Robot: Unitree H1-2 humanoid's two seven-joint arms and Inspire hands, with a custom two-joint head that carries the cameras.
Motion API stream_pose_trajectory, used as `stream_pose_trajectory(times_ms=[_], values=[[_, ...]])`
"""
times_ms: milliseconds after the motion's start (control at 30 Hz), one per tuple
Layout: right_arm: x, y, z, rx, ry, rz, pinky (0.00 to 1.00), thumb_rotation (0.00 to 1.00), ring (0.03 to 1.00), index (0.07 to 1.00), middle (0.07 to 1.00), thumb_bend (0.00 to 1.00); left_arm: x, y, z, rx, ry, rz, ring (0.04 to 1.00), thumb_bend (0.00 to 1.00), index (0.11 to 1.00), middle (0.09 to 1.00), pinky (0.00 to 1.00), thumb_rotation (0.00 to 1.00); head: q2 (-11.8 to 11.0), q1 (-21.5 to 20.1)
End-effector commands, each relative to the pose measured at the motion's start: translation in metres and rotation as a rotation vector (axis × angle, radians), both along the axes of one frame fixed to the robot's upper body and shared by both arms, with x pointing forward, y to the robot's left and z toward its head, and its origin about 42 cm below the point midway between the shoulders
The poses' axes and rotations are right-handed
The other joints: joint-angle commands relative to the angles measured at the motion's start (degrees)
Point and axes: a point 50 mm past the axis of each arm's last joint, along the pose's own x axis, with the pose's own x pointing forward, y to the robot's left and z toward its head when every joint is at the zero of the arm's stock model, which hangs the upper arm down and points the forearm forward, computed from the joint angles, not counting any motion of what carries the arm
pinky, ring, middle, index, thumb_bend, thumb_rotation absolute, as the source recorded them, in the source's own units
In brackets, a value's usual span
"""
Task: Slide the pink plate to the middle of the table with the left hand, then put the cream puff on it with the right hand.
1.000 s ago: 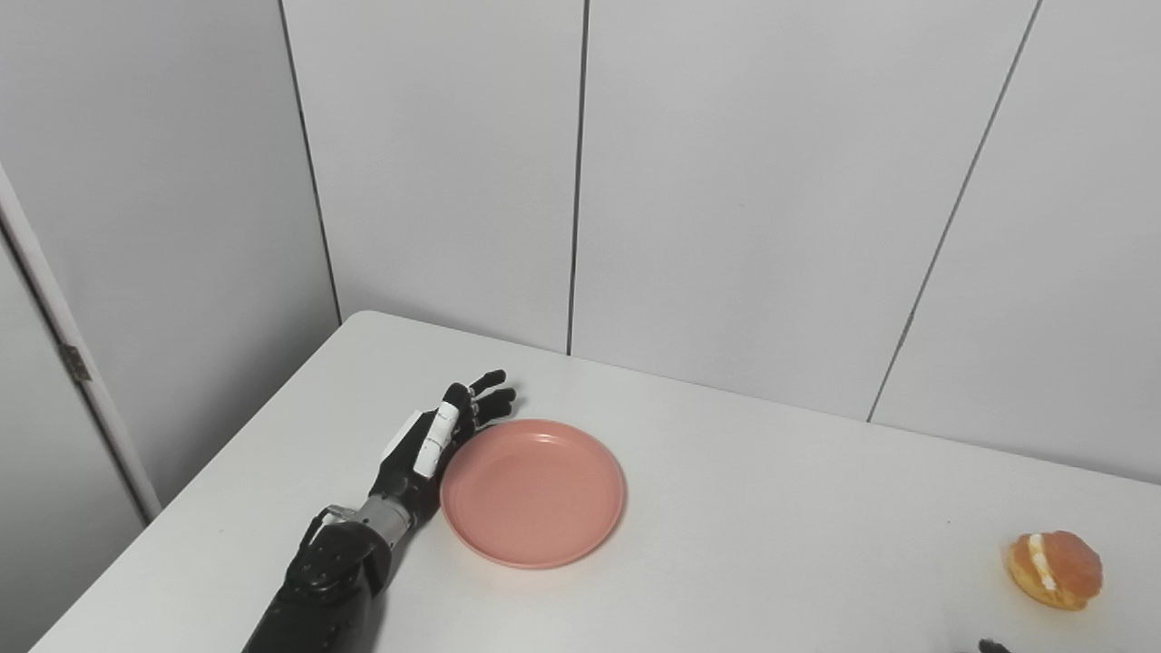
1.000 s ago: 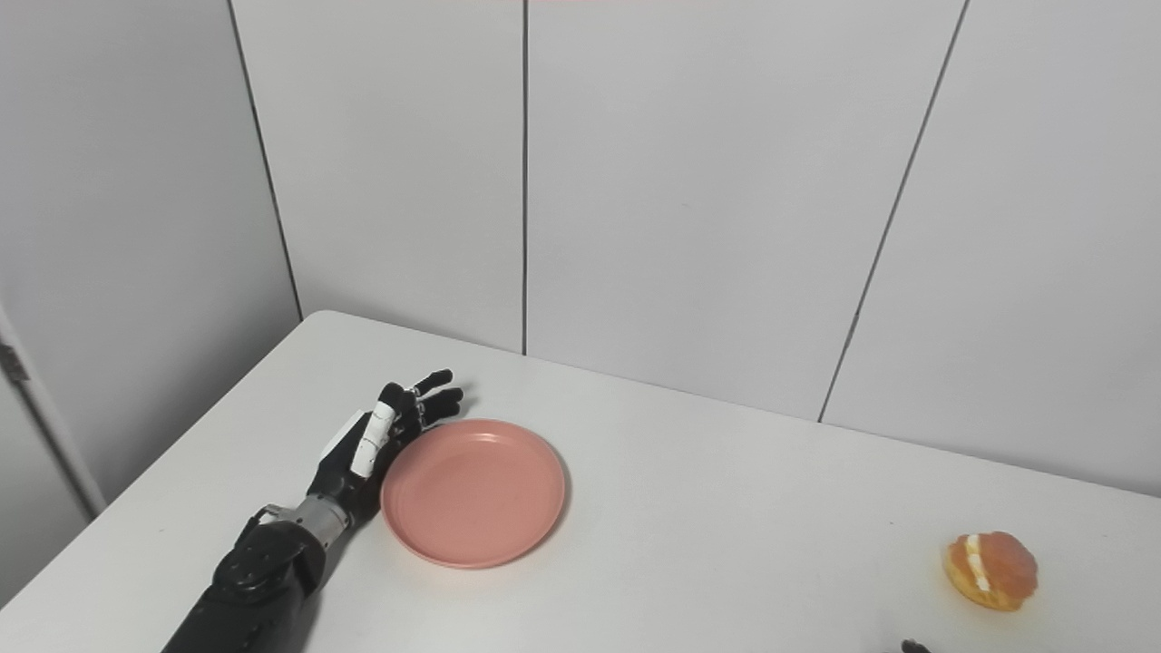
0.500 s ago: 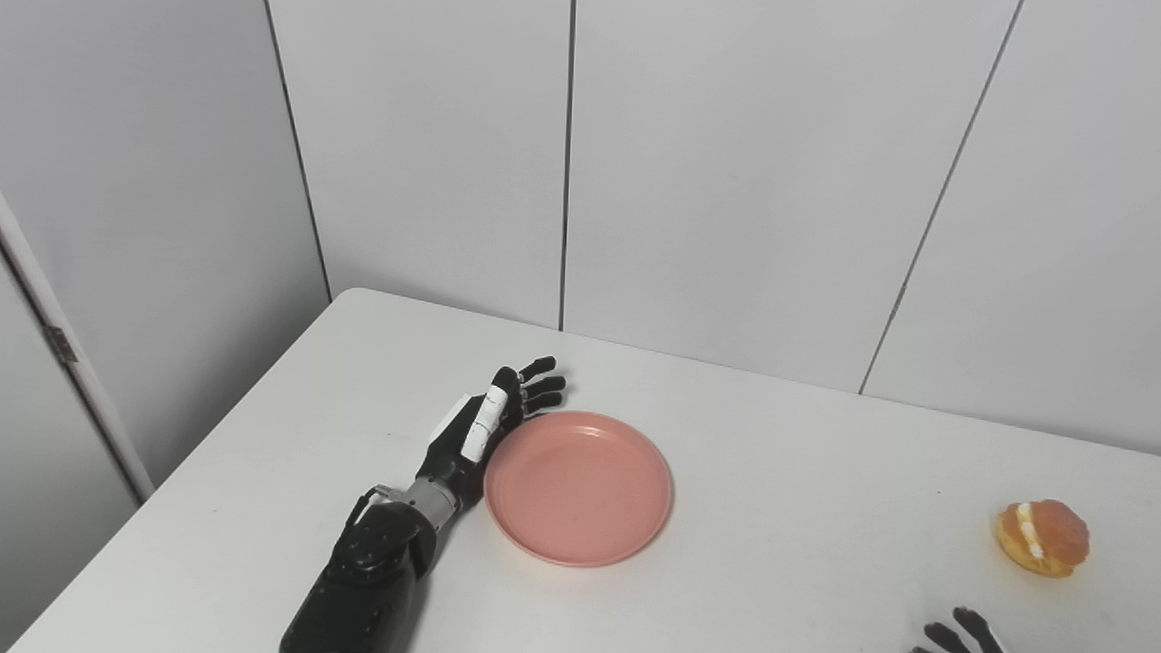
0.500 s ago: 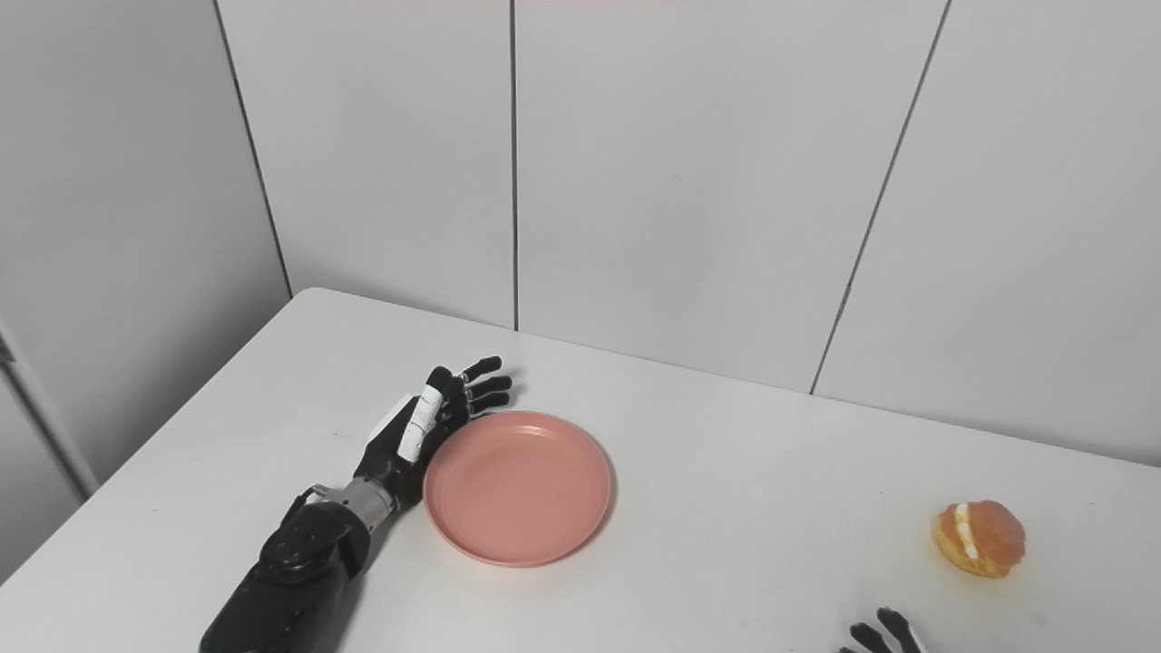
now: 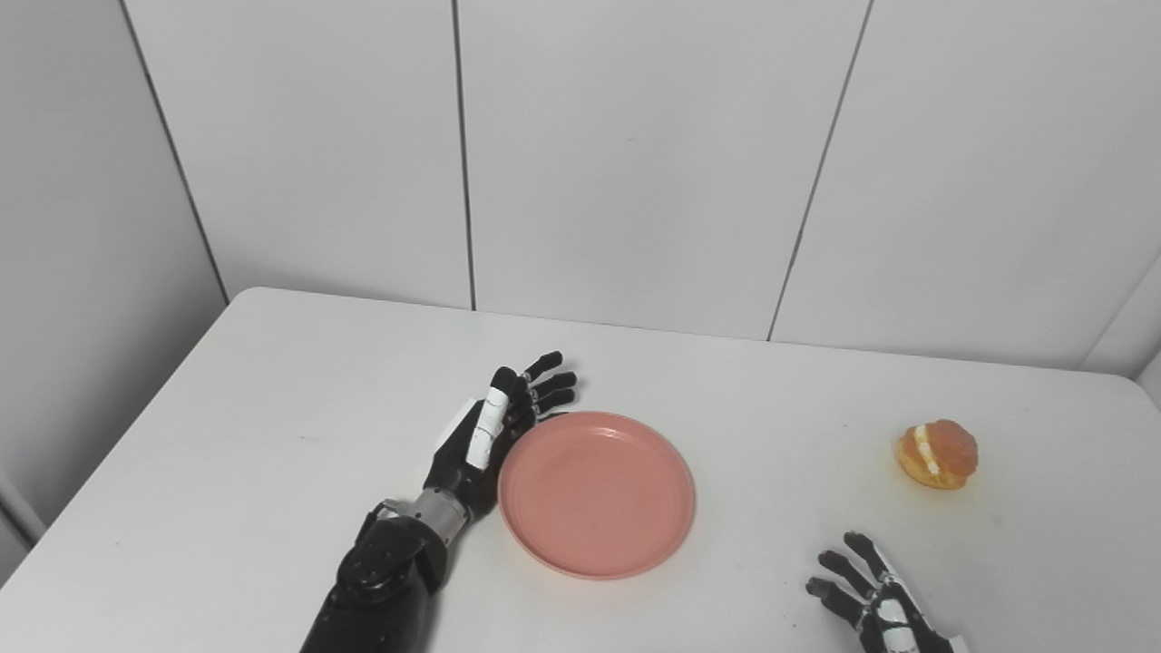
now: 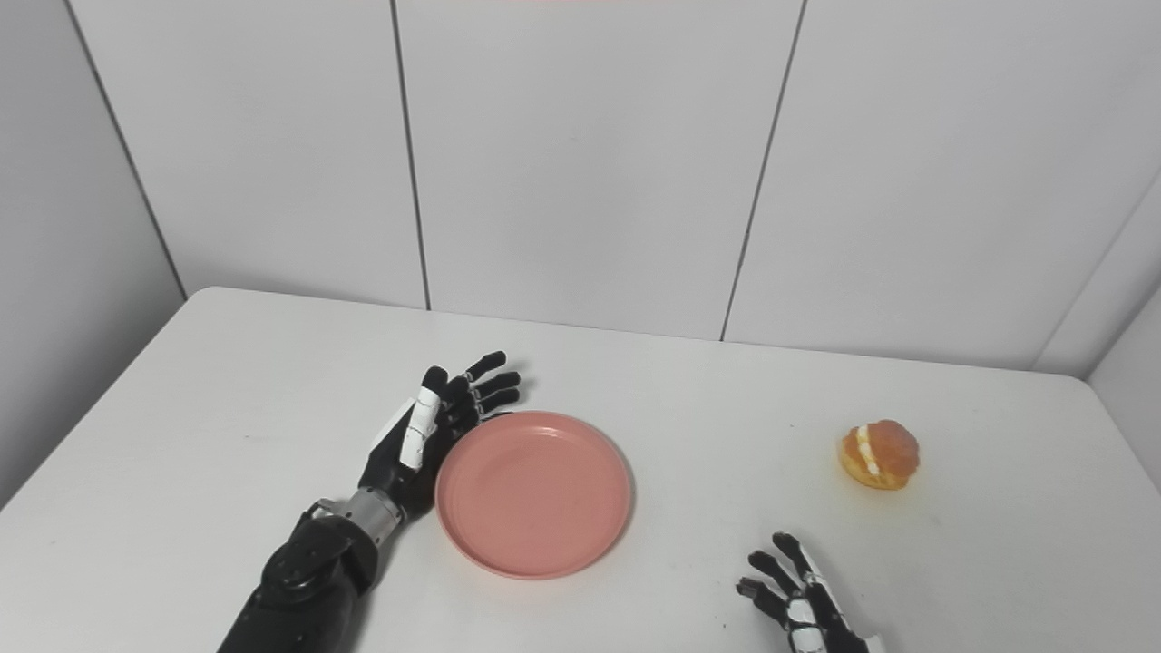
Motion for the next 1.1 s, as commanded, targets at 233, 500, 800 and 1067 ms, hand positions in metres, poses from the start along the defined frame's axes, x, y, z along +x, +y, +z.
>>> stream_pose_trajectory(times_ms=[233, 500, 800, 1067], values=[[-0.002, 0.029, 0.004, 0.006, 0.036, 0.024, 0.83, 1.00, 0.778, 0.905, 0.849, 0.84, -0.012, -0.004, -0.014, -0.013, 0.040, 0.026, 0.917, 0.90, 0.927, 0.901, 0.84, 0.96, 0.11, -4.10], [0.000, 0.038, 0.005, 0.015, 0.048, 0.028, 0.85, 1.00, 0.785, 0.913, 0.859, 0.84, -0.019, -0.019, -0.006, -0.020, -0.009, 0.018, 0.913, 0.94, 0.927, 0.913, 0.81, 0.94, -0.13, -6.12], [0.001, 0.043, 0.006, -0.010, 0.040, 0.023, 0.83, 1.00, 0.774, 0.908, 0.856, 0.85, -0.020, -0.018, -0.005, -0.036, -0.007, 0.026, 0.920, 0.90, 0.924, 0.907, 0.84, 0.92, 0.34, -9.30], [-0.001, 0.044, 0.008, -0.038, -0.016, -0.024, 0.81, 1.00, 0.777, 0.904, 0.851, 0.84, -0.023, -0.013, -0.008, -0.044, -0.017, 0.060, 0.919, 0.90, 0.915, 0.905, 0.85, 0.91, 0.51, -10.97]])
